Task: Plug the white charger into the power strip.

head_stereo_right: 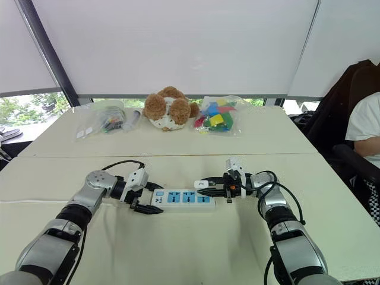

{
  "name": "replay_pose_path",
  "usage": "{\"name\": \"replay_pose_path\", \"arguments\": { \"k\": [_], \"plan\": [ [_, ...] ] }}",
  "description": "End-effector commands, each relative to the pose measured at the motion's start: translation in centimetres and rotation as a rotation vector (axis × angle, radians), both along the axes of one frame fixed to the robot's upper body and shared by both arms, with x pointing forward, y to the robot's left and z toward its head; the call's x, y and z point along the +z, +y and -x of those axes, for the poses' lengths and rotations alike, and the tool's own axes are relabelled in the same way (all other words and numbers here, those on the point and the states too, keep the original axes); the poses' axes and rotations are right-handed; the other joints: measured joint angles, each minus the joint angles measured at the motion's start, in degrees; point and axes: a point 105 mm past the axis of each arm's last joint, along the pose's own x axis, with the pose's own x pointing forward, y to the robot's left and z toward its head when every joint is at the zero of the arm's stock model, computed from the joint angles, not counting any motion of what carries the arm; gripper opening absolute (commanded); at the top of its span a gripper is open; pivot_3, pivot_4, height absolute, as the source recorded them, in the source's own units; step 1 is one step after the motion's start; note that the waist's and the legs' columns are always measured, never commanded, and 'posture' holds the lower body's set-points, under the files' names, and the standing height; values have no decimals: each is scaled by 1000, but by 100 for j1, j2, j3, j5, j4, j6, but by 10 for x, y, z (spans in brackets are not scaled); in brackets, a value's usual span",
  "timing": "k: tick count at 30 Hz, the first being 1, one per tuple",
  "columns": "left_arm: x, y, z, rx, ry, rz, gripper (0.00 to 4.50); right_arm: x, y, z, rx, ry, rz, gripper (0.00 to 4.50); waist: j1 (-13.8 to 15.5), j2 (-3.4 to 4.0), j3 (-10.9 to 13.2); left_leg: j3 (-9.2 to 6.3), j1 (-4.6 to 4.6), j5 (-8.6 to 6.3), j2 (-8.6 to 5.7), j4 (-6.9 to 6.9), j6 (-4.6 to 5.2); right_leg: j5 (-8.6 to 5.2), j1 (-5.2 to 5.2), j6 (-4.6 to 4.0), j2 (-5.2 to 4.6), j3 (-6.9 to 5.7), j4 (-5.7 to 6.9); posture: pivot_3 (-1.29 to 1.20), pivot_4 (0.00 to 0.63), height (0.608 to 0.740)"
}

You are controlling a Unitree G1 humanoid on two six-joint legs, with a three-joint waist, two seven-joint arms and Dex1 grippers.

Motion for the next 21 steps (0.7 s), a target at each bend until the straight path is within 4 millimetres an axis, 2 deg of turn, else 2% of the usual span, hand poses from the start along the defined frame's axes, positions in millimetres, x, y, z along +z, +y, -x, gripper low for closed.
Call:
{"name": "replay_pose_path", "arguments": {
  "k": [1,13,21],
  "plan": [
    [-8,14,7,-7,25,-64,3029,-60,-34,19,-78,236,173,728,1,-7,-6,0,9,-5,0,-1,8,0,12,0,0,-1,-6,0,150,739],
    [-7,15,8,6,21,-58,3029,-91,-33,33,-123,311,192,728,2,-58,-86,-1,26,-14,0,-2,19,-10,32,-5,-3,-4,-10,0,150,739],
    [-5,16,7,2,12,-63,3029,-96,-37,36,-126,331,207,728,-2,-82,-128,-3,41,-19,2,-8,27,-16,46,-13,-4,-8,-16,0,150,739]
  ]
}}
